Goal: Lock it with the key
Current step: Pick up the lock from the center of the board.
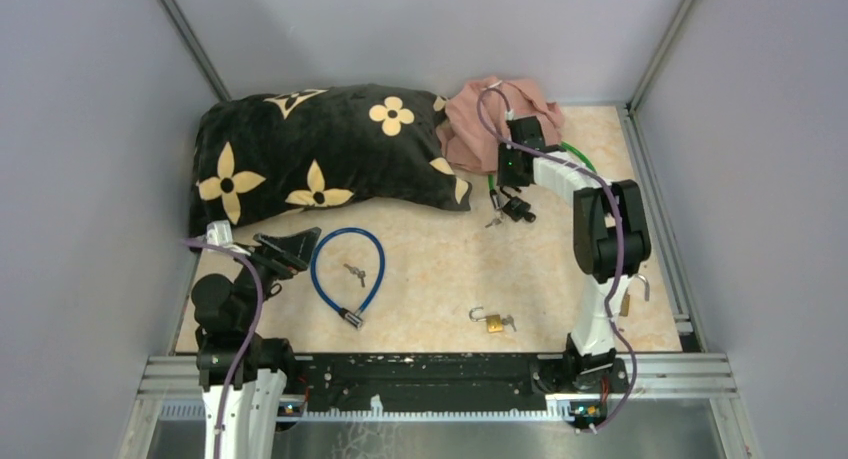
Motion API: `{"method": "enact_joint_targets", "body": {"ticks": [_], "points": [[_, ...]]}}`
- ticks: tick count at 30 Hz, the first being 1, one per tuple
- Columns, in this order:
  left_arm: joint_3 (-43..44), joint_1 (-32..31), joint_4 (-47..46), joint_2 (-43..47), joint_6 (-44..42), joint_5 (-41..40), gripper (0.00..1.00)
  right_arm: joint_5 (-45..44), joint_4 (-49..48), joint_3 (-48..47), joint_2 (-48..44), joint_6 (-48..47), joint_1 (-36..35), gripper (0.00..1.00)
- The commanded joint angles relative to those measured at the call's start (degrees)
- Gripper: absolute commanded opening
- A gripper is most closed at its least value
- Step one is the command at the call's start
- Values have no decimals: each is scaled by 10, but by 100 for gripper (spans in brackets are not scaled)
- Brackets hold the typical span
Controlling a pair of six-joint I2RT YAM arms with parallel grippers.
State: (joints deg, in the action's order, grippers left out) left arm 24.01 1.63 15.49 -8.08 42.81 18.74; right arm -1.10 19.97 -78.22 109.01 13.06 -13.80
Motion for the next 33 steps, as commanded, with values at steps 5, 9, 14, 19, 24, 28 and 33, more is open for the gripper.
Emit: {"method": "enact_joint_targets", "body": {"ticks": [5, 9, 14, 19, 24, 28, 33], "points": [[-32, -1, -69, -20, -22, 25, 99, -15, -10, -75, 74, -32, -43, 39], [-33, -1, -91, -43, -24, 30, 99, -36, 21, -120, 130, -45, -55, 39], [-42, -1, -109, -48, -31, 26, 99, -52, 36, -123, 150, -57, -66, 25], [-40, -2, -115, -51, -40, 38, 99, -35, 39, -86, 106, -60, -70, 0], [-38, -1, -115, -50, -47, 53, 99, -30, 7, 13, -40, -52, -85, 0], [-45, -1, -122, -63, -45, 96, 99, 7, -15, 133, -158, -20, -102, 0], [-79, -4, -132, -81, 24, 176, 87, 50, -56, 277, -286, 38, -152, 0]]}}
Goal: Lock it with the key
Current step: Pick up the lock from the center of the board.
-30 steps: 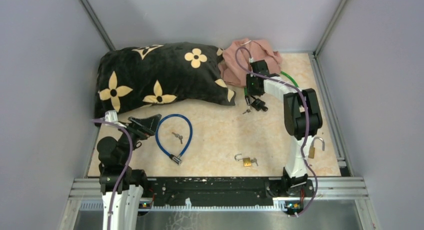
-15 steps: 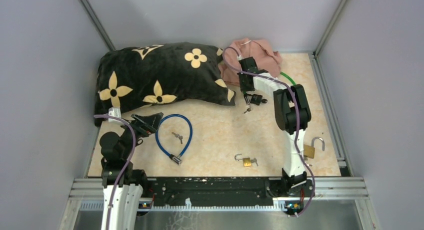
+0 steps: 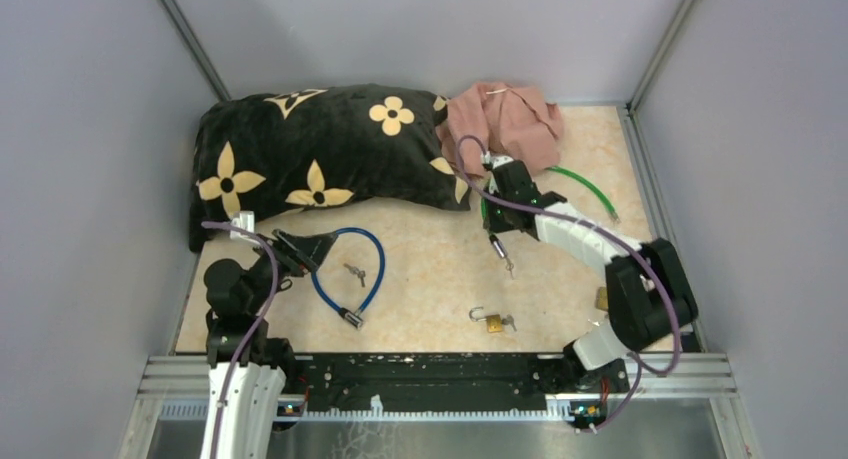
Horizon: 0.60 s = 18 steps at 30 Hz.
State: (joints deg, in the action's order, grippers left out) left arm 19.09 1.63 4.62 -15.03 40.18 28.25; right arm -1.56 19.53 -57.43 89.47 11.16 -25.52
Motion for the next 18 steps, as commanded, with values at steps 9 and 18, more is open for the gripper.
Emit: {"method": "enact_joint_targets", "body": {"ticks": [9, 18], "points": [[-34, -231, -157, -219, 88, 62, 85, 102, -165, 205, -225, 111, -190, 0], [-21, -321, -258, -409, 183, 1, 99, 117, -310, 258, -246, 75, -349, 0]]}}
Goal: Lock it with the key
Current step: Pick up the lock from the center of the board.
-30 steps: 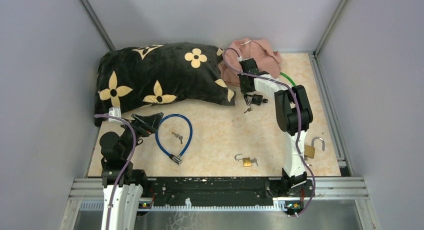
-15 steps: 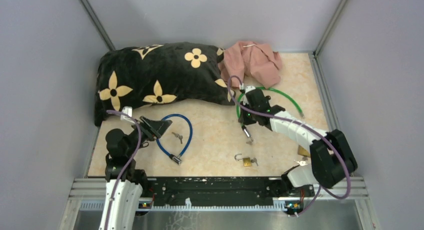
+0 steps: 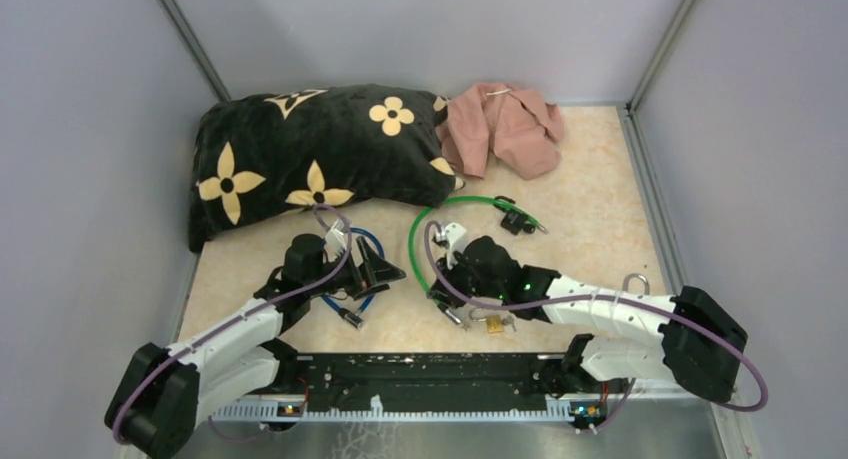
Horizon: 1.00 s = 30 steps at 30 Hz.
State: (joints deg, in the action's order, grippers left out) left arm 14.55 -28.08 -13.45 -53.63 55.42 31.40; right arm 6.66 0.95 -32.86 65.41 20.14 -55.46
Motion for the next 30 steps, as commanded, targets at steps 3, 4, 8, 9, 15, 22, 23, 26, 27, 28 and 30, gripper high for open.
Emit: {"method": "enact_joint_targets", "body": {"ticks": [3, 4, 8, 9, 15, 22, 23, 26, 27, 28, 30], "points": [[28, -40, -97, -35, 27, -43, 95, 50, -138, -1, 20, -35, -71, 0], [27, -40, -93, -37, 30, -47, 92, 56, -141, -6, 28, -42, -76, 0], [11, -40, -71, -27, 39, -62, 53, 81, -157, -22, 43, -64, -88, 0], [7, -40, -68, -22, 38, -69, 41, 88, -161, -23, 43, -70, -89, 0], [-4, -39, -96, 11, -15, -71, 0, 118, -152, -30, 22, -99, -89, 0], [11, -20, -105, 117, -280, 17, 0, -97, 43, -91, -116, -184, -66, 98], [15, -14, -100, 131, -317, 32, 0, -105, 53, -88, -145, -196, -46, 98], [25, 5, -78, 165, -364, 62, 0, -72, 88, -88, -177, -228, 62, 97], [23, 8, -80, 179, -373, 72, 0, -45, 93, -90, -173, -234, 110, 95], [21, 10, -87, 188, -379, 83, 0, -37, 95, -92, -163, -240, 131, 94], [18, 16, -94, 199, -377, 104, 0, -78, 89, -93, -142, -251, 145, 91]]}}
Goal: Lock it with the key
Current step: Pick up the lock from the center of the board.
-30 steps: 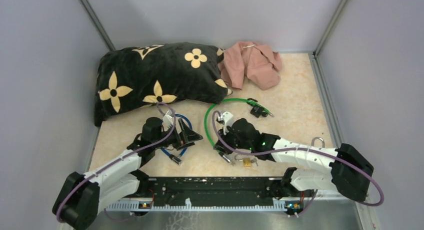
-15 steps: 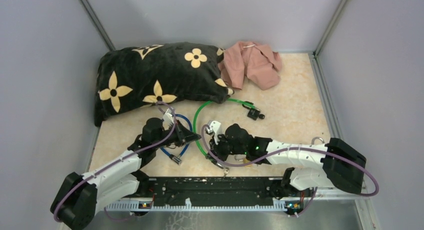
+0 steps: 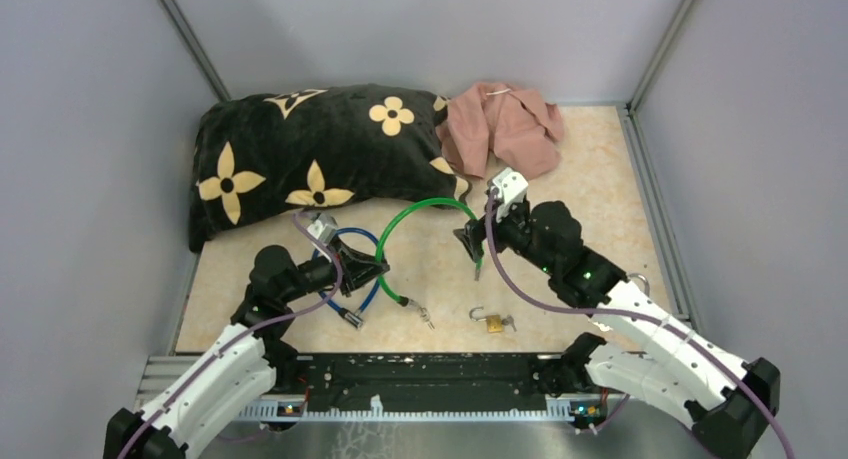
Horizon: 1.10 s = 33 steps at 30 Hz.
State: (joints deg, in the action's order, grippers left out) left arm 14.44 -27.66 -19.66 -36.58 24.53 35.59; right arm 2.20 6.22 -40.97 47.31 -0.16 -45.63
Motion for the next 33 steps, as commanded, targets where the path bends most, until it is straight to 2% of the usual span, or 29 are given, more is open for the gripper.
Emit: {"method": "enact_joint_targets", "body": {"ticks": [1, 6, 12, 15, 17, 22, 24, 29, 32, 33], "points": [[17, 15, -32, 34, -59, 63, 0, -36, 31, -9, 55, -52, 56, 90], [6, 20, -39, 52, -44, 56, 0, -82, 6, 23, 90, 26, 78, 75], [-4, 21, -55, 55, -33, 60, 0, -135, -138, 119, 104, 104, 87, 62], [-4, 20, -56, 54, -28, 60, 0, -99, -232, 157, 137, 122, 92, 61], [-5, 20, -57, 53, -21, 58, 0, -66, -268, 159, 166, 132, 92, 57], [-5, 20, -54, 54, -16, 54, 0, -86, -294, 177, 207, 167, 93, 30], [-8, 21, -54, 55, -12, 50, 0, -77, -303, 182, 210, 175, 94, 23], [-23, 20, -67, 59, 10, 45, 0, -49, -297, 152, 221, 172, 97, 22], [-21, 21, -68, 63, 10, 45, 0, -46, -293, 146, 242, 172, 103, 32], [-21, 20, -68, 64, 10, 46, 0, -47, -302, 150, 249, 174, 107, 32]]}}
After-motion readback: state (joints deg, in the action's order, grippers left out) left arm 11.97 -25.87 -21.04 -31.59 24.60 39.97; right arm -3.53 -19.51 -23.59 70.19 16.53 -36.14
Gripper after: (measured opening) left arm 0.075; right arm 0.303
